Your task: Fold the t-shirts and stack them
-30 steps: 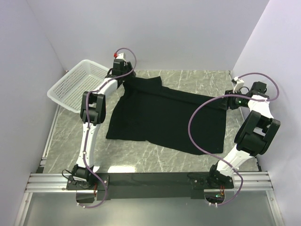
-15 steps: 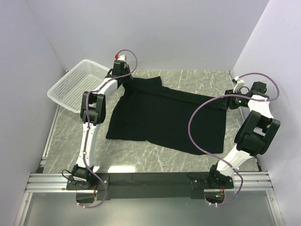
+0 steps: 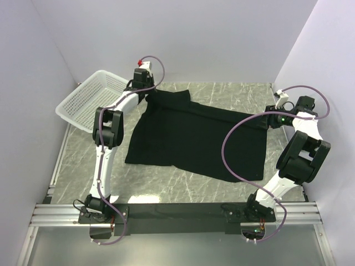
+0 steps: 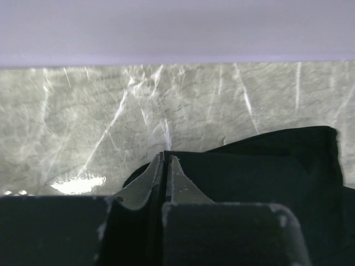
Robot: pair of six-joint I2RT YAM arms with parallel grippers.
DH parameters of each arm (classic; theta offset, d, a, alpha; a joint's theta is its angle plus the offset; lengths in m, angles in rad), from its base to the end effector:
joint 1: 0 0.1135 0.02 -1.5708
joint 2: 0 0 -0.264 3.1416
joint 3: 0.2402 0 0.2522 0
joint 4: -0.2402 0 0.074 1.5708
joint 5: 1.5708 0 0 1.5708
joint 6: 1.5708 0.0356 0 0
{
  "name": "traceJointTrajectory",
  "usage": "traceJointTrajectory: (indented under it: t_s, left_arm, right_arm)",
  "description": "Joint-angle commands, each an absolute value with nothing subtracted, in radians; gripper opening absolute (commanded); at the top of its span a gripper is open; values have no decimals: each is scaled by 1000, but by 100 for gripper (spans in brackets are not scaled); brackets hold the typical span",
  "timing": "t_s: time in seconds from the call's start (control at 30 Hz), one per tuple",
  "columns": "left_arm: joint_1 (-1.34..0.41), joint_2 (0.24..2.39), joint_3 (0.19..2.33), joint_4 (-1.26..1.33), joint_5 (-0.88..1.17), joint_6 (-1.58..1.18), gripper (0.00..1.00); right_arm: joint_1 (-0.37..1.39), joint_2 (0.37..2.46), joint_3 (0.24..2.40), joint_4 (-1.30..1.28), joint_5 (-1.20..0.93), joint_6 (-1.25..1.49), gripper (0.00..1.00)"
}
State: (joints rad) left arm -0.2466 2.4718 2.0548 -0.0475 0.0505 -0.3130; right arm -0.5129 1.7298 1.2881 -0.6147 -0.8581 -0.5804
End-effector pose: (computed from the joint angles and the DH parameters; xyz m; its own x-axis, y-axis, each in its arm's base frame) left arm 0.5554 -0.1417 0.1840 -0.5019 -0.1908 -0.8436 0.1398 0.9446 -0.2968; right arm 0.3241 -0.1516 0.2390 -0.6324 -0.0553 -0.7726 -0.4189 0.8635 0.2810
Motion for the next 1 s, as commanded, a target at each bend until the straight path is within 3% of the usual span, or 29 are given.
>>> traceJointTrajectory:
  t_s: [0.0,0.1,0.23,0.3,0.47,0.97]
  left_arm:
    - [-252,2362,2046,17,31,-244,8]
    - [-252,2359,2045,3,37,-230,20]
    - [-250,2365,2046,-21,64,-238,28]
    - [-250,2371,2052,-32,69,-244,40]
    - [-249,2398,2100,-69,71,-256,50]
    - [-249,2488,2169,-265,81,-299,43]
  right_arm:
    - [-511,1681,1282,-611,-877,-581,57]
    - [-511,1683,1282,-614,-882,-583,57]
    - [-511,1683,1282,-617,-884,-584,57]
    - [-511,1681,1284,-621,-884,-587,57]
    - [-511,1678,1285,-623,-882,-589,57]
    - [-512,1681,1289,-615,-877,-578,57]
